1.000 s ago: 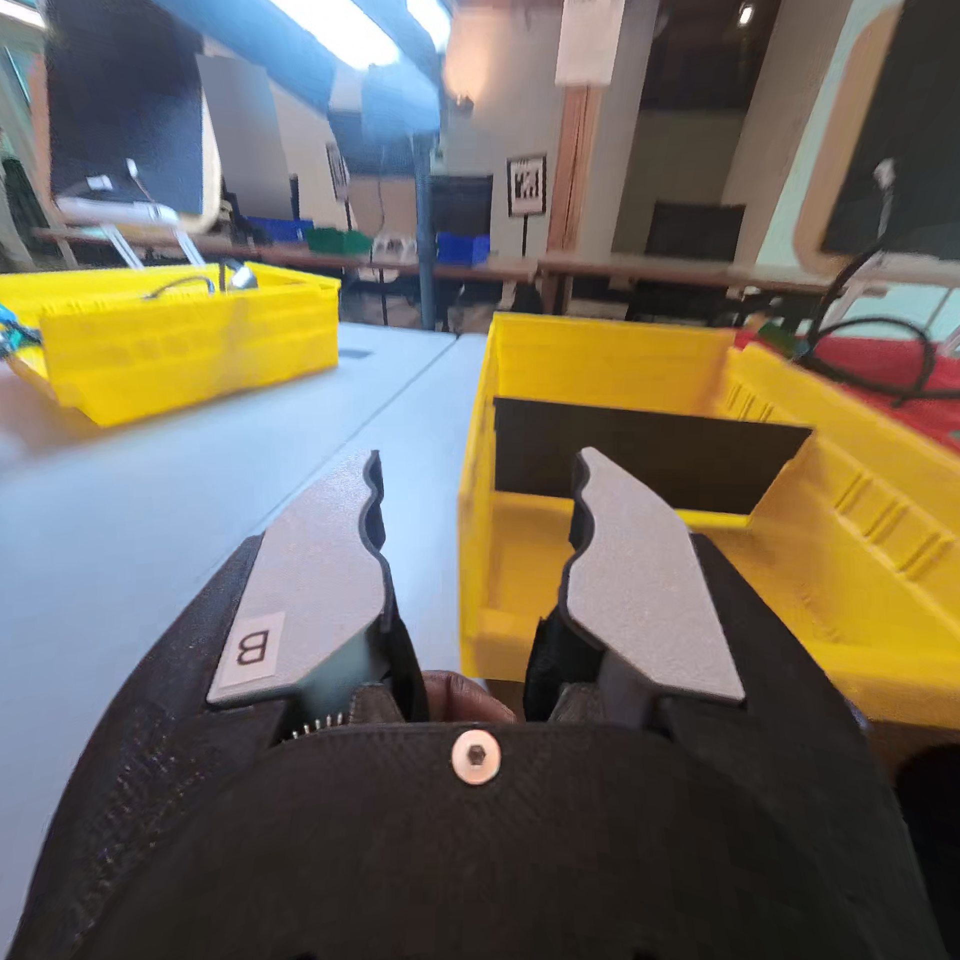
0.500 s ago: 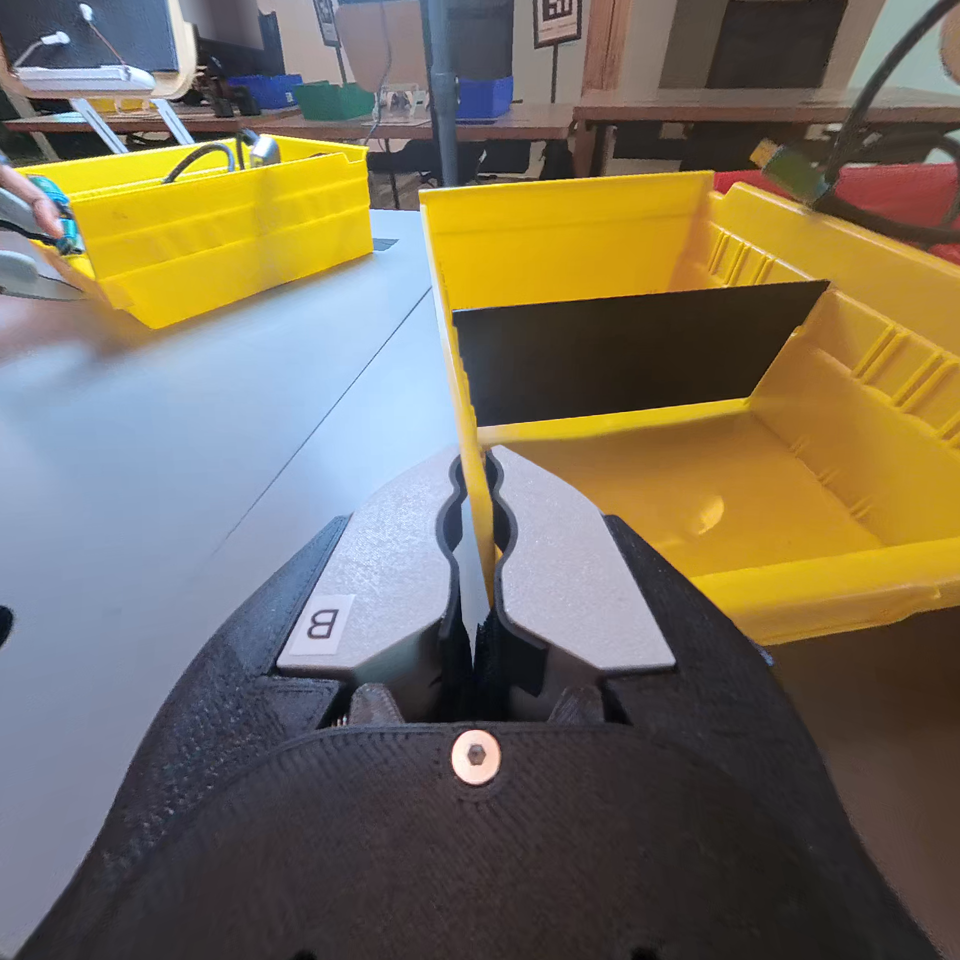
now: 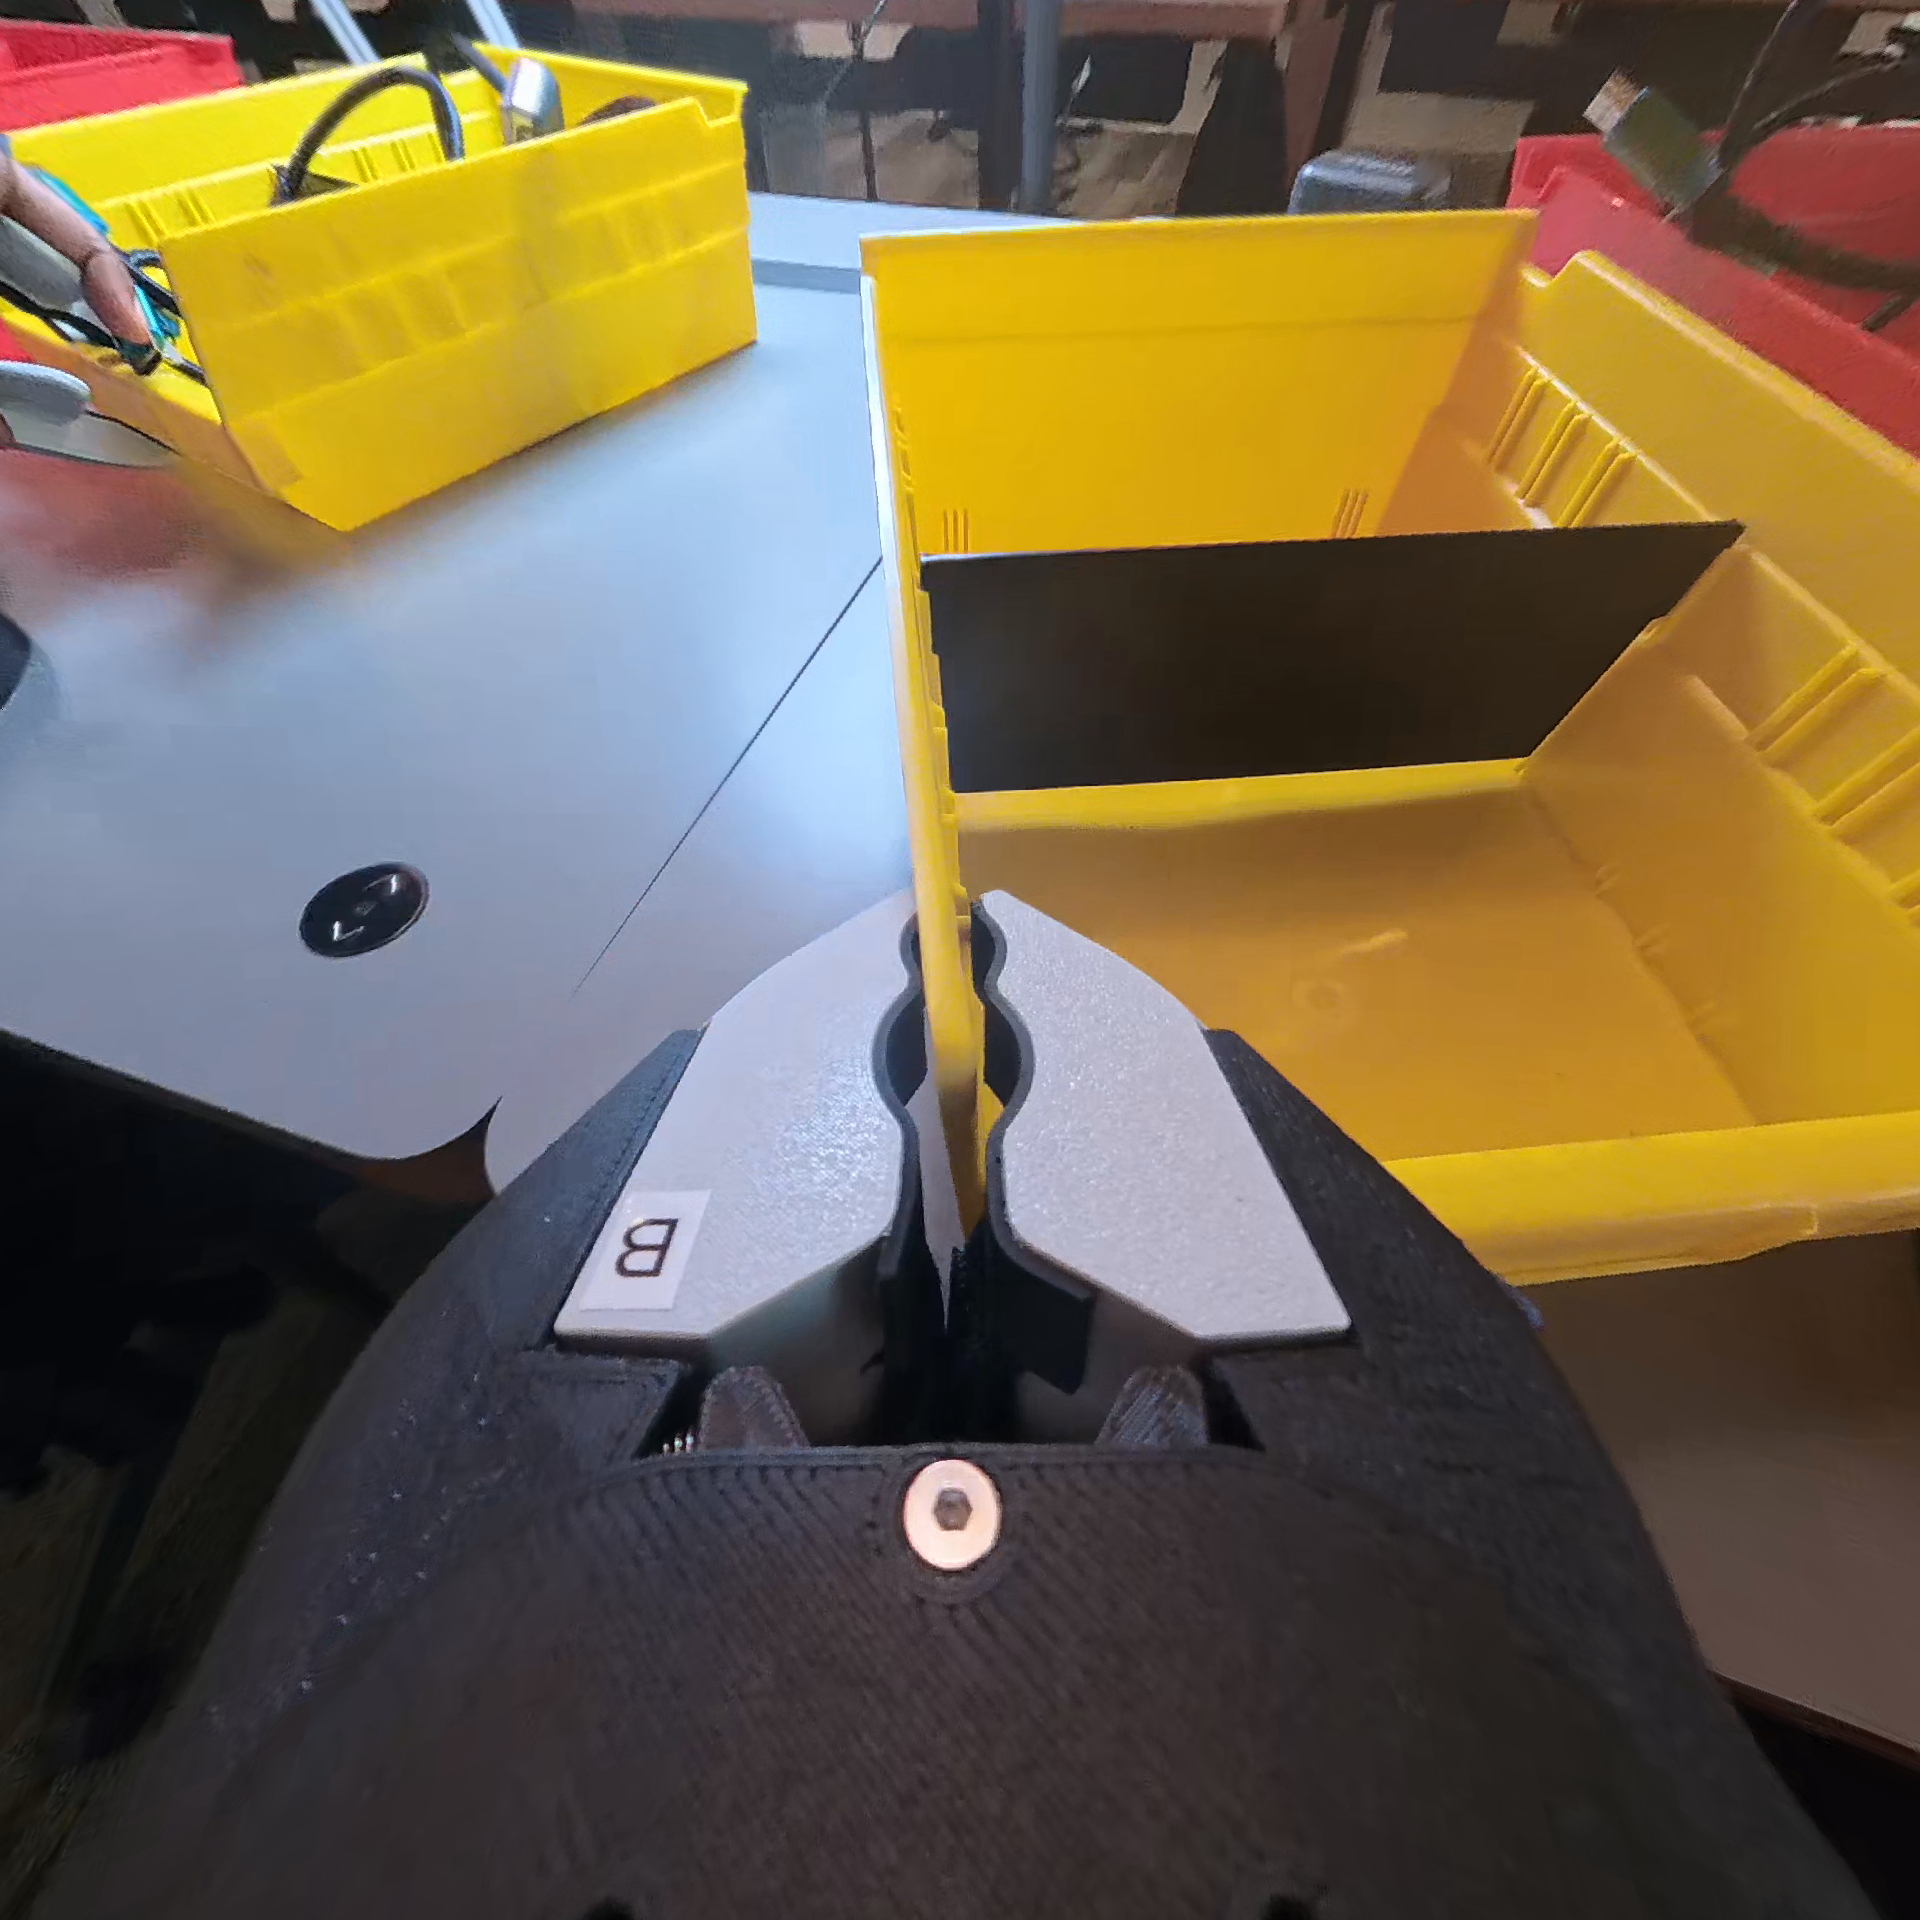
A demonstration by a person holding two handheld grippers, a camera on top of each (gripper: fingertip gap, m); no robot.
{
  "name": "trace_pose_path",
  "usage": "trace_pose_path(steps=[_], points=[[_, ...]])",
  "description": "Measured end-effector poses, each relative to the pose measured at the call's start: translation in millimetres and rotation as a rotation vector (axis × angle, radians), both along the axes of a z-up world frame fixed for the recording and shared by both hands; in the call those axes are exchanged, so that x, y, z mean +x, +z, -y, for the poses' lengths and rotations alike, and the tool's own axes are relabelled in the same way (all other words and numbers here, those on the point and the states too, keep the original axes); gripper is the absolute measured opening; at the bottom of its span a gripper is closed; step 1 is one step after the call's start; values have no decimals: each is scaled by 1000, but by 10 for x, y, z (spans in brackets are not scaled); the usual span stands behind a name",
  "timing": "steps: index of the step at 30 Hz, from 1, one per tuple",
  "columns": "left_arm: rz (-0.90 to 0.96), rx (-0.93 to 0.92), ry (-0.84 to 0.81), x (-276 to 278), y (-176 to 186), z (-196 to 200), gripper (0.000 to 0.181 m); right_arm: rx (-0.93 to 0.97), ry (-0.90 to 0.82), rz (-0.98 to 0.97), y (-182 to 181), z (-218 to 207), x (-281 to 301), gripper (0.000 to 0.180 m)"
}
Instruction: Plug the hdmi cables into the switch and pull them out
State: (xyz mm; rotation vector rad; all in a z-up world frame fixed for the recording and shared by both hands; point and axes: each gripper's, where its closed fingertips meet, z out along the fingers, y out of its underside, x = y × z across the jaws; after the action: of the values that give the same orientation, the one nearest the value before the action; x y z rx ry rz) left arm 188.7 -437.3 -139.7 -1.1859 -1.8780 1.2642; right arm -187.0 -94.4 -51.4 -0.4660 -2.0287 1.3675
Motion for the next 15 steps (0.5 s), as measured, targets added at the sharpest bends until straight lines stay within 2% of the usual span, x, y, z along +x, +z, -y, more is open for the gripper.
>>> trace_pose_path(steps=[3,6,8,10,13,15], points=[[49,23,24,75,-6,-36,5,-191,114,-143,561,99,460,75],[83,15,31,136,-7,-70,10,-362,516,-58,664,606,1397,72],[66,-22,46,169,13,-33,29,-353,770,121,433,953,2041,75],[27,-41,73,203,36,23,48,-214,903,291,35,1229,2544,85],[-21,17,145,280,69,113,69,-24,920,396,-513,1496,2996,86],[-59,28,133,265,98,110,79,-1,873,381,-721,1623,3106,84]])
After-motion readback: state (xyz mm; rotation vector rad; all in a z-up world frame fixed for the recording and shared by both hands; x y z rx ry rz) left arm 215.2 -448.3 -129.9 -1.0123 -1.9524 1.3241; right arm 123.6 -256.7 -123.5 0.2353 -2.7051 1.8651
